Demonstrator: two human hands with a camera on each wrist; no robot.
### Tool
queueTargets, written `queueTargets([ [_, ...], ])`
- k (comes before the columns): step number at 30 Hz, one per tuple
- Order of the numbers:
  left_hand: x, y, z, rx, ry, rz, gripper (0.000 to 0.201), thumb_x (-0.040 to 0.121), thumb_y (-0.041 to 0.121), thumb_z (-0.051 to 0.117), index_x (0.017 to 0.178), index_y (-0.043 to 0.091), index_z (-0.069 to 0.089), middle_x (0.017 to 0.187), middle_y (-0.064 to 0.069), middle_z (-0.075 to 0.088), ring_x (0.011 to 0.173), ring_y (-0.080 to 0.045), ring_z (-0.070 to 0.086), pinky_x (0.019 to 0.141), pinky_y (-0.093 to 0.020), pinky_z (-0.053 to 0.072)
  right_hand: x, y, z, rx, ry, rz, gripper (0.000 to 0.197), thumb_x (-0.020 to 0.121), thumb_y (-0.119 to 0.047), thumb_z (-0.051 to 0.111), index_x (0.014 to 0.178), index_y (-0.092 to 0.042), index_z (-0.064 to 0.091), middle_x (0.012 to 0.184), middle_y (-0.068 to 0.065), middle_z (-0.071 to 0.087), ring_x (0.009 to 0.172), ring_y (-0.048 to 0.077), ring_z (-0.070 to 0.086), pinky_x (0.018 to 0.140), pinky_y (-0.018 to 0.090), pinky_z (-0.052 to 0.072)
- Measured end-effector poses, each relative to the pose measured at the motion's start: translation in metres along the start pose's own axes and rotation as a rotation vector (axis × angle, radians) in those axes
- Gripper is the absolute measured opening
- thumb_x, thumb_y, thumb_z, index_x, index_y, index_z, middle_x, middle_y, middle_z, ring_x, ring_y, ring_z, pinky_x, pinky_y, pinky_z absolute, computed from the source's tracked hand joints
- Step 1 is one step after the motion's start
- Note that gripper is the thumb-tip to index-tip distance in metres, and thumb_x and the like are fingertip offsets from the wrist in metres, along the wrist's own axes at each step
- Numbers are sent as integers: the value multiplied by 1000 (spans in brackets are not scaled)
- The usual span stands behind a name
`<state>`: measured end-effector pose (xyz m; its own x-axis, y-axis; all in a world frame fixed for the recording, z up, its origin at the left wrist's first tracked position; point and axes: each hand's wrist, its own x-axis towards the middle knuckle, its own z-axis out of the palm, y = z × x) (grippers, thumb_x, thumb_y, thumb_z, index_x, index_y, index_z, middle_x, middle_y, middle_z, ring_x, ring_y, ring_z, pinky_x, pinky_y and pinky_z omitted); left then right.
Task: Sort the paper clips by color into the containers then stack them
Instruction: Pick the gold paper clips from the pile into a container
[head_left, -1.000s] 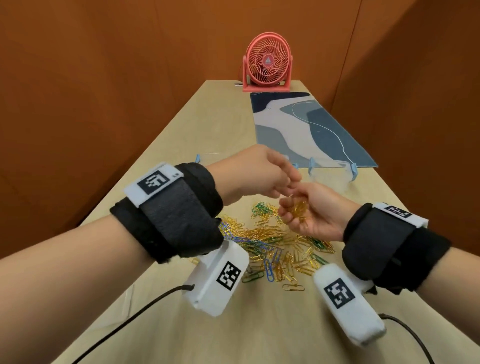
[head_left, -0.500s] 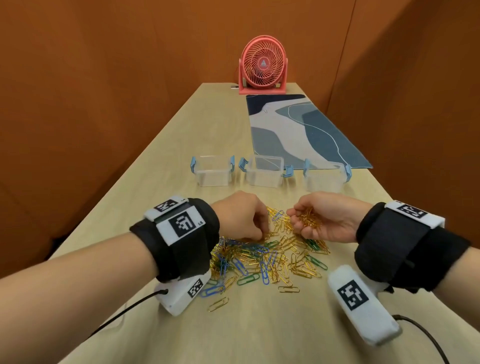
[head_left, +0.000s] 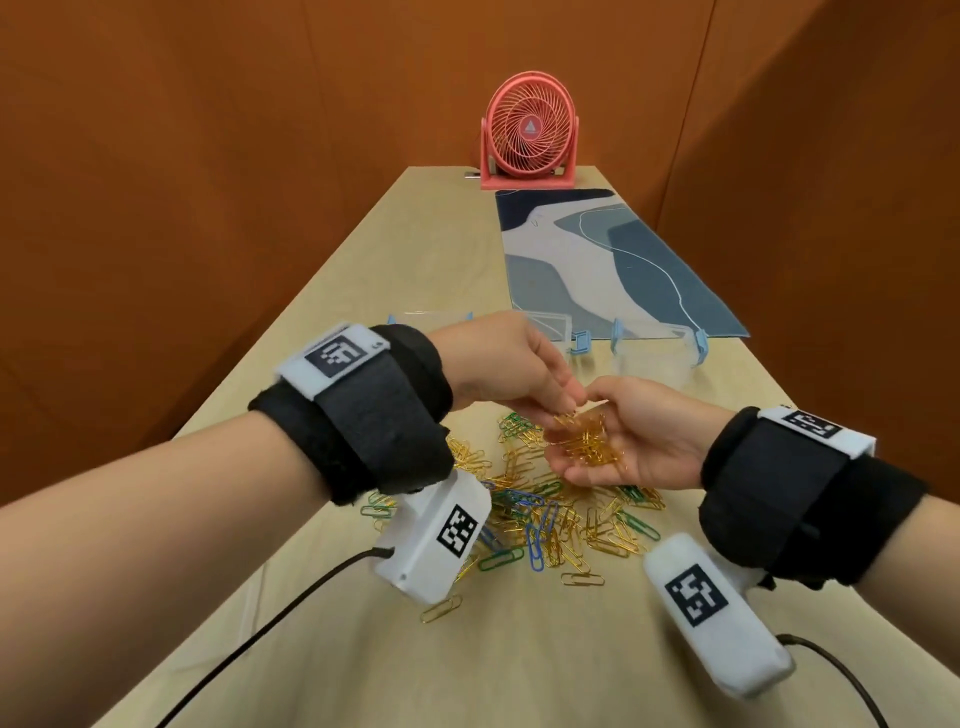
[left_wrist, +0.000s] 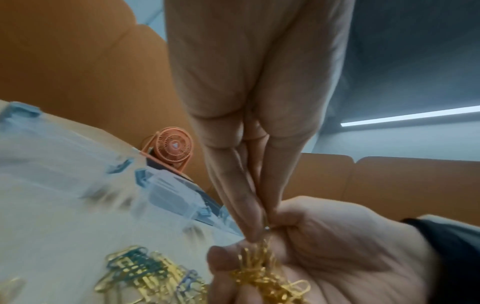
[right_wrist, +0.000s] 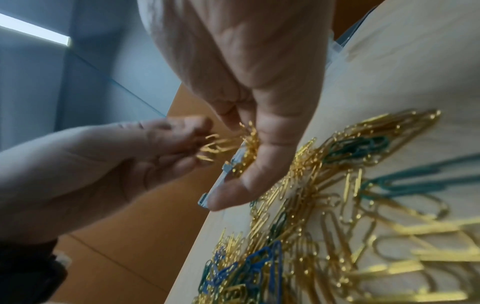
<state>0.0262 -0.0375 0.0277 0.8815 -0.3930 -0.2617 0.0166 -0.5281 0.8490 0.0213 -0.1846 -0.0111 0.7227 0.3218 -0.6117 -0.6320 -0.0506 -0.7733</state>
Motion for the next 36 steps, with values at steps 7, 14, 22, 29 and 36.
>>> queueTargets([
  [7, 4, -10, -5, 197, 172, 52, 10, 83, 7, 67, 92, 5, 70, 74, -5, 67, 60, -11, 61, 67, -20, 56, 1, -11, -11, -94, 100, -50, 27, 96, -15, 35, 71, -11, 44, 55, 0, 41, 32, 6, 35, 26, 12, 25],
  [14, 3, -48, -1, 561, -23, 40, 15, 79, 21, 72, 94, 19, 73, 83, 9, 68, 63, 3, 54, 62, -9, 42, 11, -64, -49, -256, 401, -260, 33, 101, -24, 37, 70, -14, 46, 59, -1, 38, 45, 7, 34, 30, 11, 28],
  [22, 8, -54, -3, 554, -26, 43, 17, 78, 24, 73, 95, 21, 73, 91, 3, 72, 72, -4, 57, 76, -22, 49, 43, -89, -72, -357, 582, -320, 23, 100, -17, 39, 82, -9, 52, 71, 4, 47, 59, 10, 46, 54, 18, 39],
  [29, 8, -55, -4, 550, -6, 70, 15, 80, 23, 71, 94, 21, 74, 84, 8, 70, 70, -1, 57, 72, -18, 48, 44, -83, -71, -887, 542, -357, 31, 96, -32, 45, 103, -11, 66, 104, 4, 64, 97, 18, 58, 87, 33, 47],
  [36, 6, -55, 0, 599, -53, 98, 15, 78, 21, 72, 93, 21, 73, 84, 11, 67, 76, -3, 59, 70, -14, 46, 1, -51, -43, -1092, 223, -394, 11, 80, -17, 71, 89, -12, 70, 81, 4, 69, 72, 13, 64, 59, 19, 53],
])
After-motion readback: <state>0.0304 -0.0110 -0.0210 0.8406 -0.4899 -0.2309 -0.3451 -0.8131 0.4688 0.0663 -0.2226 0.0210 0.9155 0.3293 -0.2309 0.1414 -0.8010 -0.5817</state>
